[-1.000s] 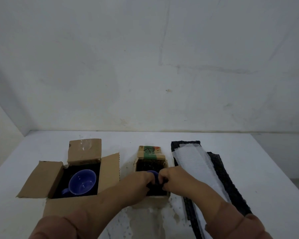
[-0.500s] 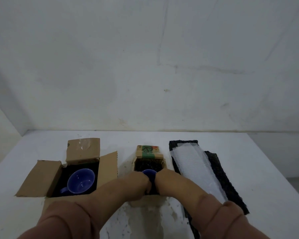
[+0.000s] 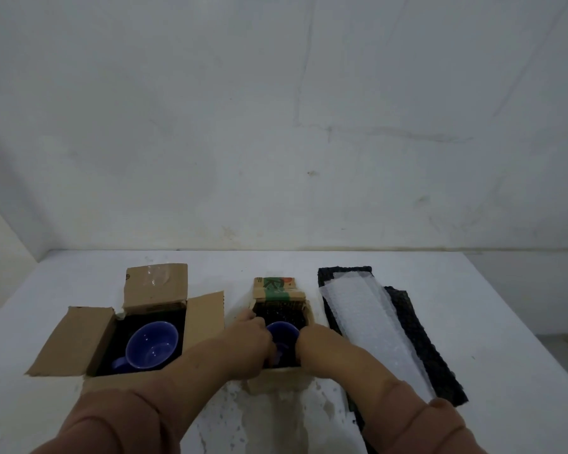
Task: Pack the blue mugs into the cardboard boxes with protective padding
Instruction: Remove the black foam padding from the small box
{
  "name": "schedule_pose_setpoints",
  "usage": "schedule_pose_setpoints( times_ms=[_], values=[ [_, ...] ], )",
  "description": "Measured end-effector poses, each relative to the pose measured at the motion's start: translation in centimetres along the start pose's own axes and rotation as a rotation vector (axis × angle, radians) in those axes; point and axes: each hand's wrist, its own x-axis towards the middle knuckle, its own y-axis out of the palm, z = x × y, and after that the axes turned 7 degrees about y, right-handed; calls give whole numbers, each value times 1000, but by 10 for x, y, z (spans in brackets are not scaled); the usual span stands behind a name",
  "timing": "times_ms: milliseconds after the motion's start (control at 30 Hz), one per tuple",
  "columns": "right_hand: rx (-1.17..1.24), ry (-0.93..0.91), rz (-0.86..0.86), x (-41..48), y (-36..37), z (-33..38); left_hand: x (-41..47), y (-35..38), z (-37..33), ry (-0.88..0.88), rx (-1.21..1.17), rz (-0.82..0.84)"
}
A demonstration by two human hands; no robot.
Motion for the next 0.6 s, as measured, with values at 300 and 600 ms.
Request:
schedule_pose_setpoints(
  times_ms=[300,600],
  values=[
    [597,-112,-248,-15,0,-73,24,3,-14,-156,-359,-115],
    [231,-275,-181,-7,35,-48,8,2,-35,-124,-455,-4]
  ],
)
